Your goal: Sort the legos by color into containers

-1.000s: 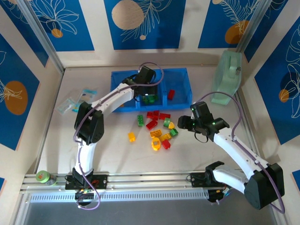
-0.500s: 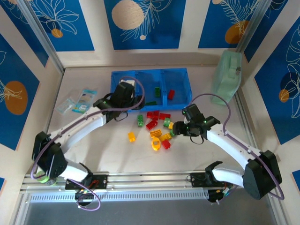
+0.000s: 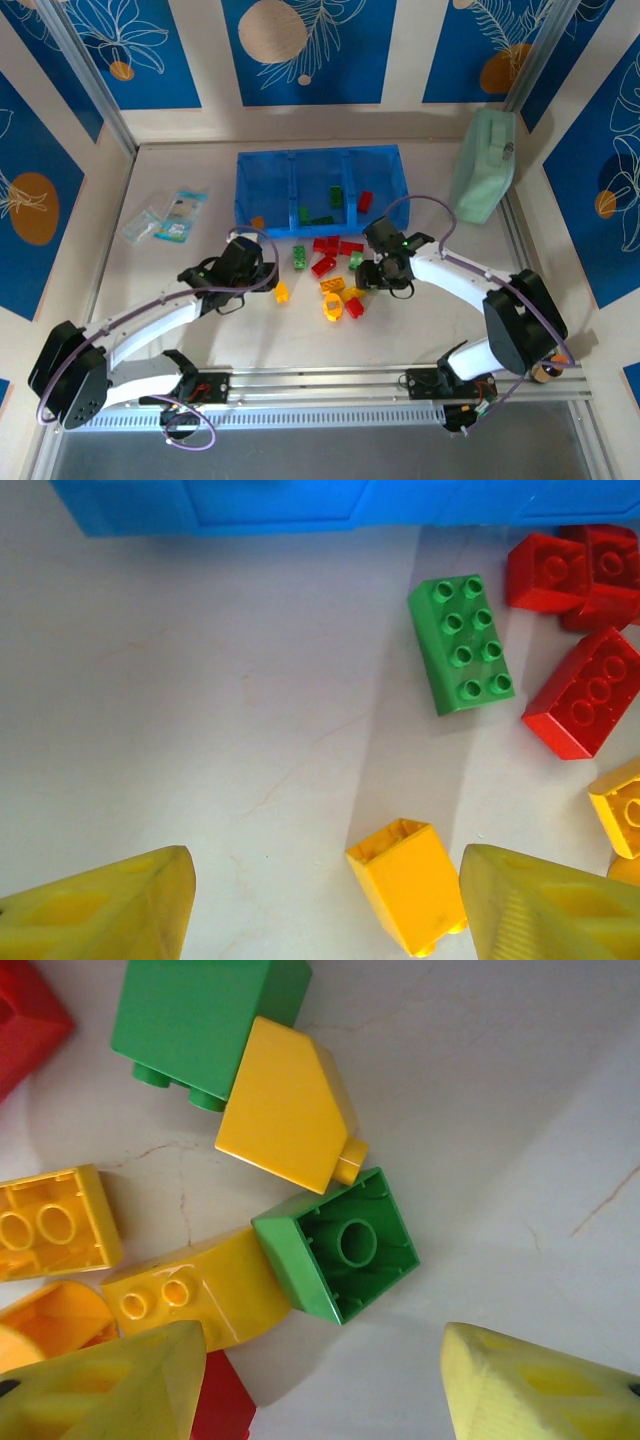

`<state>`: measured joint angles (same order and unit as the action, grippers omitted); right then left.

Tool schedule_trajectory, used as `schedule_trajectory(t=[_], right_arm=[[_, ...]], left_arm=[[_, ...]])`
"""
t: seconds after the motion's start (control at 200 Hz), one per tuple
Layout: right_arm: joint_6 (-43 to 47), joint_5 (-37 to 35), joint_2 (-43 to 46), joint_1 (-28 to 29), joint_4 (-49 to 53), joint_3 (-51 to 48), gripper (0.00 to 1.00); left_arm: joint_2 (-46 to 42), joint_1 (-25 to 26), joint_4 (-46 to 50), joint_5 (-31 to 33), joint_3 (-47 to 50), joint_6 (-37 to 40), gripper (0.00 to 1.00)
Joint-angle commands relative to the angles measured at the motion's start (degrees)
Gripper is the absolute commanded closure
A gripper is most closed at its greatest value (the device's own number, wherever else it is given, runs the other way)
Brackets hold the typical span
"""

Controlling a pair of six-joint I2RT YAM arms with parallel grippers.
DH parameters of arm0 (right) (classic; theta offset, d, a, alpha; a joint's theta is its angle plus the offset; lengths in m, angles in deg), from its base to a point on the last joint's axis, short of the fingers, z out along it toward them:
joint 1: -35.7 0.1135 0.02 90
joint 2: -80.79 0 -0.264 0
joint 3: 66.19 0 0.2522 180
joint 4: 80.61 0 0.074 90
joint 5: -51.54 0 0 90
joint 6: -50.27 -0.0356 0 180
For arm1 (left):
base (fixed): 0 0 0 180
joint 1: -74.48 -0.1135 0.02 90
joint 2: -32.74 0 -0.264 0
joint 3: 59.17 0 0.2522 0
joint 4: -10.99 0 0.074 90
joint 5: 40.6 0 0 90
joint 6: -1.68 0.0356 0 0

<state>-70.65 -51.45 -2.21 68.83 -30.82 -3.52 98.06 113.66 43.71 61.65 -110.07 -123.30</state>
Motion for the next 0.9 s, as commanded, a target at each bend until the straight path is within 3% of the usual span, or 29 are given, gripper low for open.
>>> schedule_trajectory(t=[0.0,0.345,0.635,0.725,0.831,0.896], right_arm=[[-0.7,-1.0,-3.1,0.8,0.6,2.4,0.37],[-2.8,-4.6,-9.8,1.0,0.3,4.5,0.43],[-3.5,-6.9,-9.1,2.4,1.6,4.4,0.72],[-4.1,-10.3,-6.8,3.9,5.1,5.8,0.77],[-4.2,-13.3,-2.8,5.8,9.9,9.3,0.79],[-3.4,-14.4,-0.6,6.2,11.4,12.3,0.79]], left_arm=[[-1.2,0.2,-3.1,-0.7,2.2,-2.5,0.30],[-1.9,0.2,-3.7,-0.5,4.1,-3.0,0.30],[-3.5,0.2,-2.9,0.7,4.9,-2.9,0.30],[-4.6,0.2,-2.2,0.9,4.7,-2.0,0.30],[-12.7,0.8,-6.2,0.4,7.7,0.1,0.31],[-18.7,0.7,-5.9,3.6,9.4,-0.6,0.29]])
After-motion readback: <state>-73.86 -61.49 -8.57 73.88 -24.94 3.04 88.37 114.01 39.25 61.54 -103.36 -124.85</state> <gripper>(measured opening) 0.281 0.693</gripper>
